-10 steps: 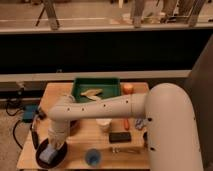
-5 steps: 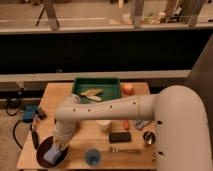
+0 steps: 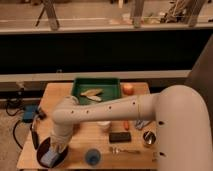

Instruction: Wipe purple bowl with sponge

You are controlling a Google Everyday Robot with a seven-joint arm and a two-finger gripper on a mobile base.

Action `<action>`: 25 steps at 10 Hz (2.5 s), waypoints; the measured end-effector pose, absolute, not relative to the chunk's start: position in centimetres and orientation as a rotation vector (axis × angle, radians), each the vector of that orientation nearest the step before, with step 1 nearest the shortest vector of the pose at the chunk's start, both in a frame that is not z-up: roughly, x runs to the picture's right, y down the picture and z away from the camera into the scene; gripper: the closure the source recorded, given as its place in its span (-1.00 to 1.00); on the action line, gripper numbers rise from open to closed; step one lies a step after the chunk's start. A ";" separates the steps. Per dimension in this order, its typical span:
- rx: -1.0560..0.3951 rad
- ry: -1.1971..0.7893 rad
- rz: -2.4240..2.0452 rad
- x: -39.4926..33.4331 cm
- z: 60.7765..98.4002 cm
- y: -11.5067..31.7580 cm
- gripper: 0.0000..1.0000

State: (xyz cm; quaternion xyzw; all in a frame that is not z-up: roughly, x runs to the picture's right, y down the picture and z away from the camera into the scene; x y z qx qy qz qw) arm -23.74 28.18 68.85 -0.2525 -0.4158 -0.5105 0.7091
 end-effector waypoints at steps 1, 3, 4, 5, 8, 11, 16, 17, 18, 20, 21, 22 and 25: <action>-0.551 -0.931 -1.144 -24.5 68.7 28.0 1.00; -0.534 -0.944 -1.170 -26.0 68.6 27.6 1.00; -0.529 -0.947 -1.176 -26.4 68.7 27.2 1.00; -0.529 -0.951 -1.179 -26.7 68.9 27.1 1.00; -0.539 -0.965 -1.176 -27.5 70.1 27.3 1.00; -0.564 -0.968 -1.160 -27.3 71.2 28.0 1.00; -0.624 -0.937 -1.131 -24.0 71.6 28.1 1.00; -0.638 -0.932 -1.134 -23.6 71.6 28.1 1.00; -0.649 -0.935 -1.135 -23.2 71.6 28.1 1.00; -0.656 -0.941 -1.129 -22.6 71.5 27.9 1.00; -0.653 -0.943 -1.123 -22.4 71.4 27.7 1.00; -0.648 -0.946 -1.115 -22.1 71.3 27.6 1.00; -0.626 -0.959 -1.105 -21.5 70.8 27.1 1.00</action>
